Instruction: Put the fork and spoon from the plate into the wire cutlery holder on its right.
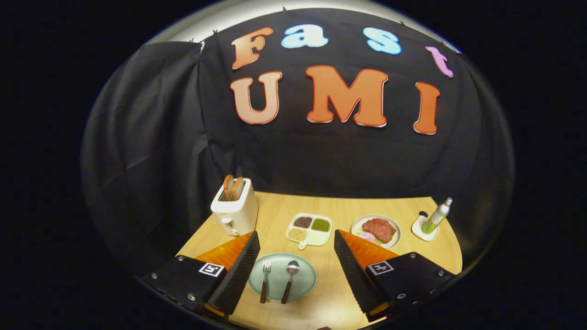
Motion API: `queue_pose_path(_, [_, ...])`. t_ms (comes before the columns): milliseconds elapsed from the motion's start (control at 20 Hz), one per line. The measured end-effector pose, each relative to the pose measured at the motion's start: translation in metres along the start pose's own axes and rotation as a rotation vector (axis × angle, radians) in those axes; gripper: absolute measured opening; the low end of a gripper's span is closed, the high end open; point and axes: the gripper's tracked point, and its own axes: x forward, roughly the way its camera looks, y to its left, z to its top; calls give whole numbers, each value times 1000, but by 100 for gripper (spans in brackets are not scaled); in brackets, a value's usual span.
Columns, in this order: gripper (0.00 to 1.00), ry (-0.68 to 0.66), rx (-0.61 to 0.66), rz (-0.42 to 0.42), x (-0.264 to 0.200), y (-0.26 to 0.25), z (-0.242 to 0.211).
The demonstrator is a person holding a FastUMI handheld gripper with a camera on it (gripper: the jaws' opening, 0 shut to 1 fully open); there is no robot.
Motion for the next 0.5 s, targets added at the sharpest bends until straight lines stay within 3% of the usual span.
queue_pose_path(350, [98, 390, -124, 15, 51, 21, -99])
queue_pose_path(500, [90, 545, -133, 20, 75, 23, -140])
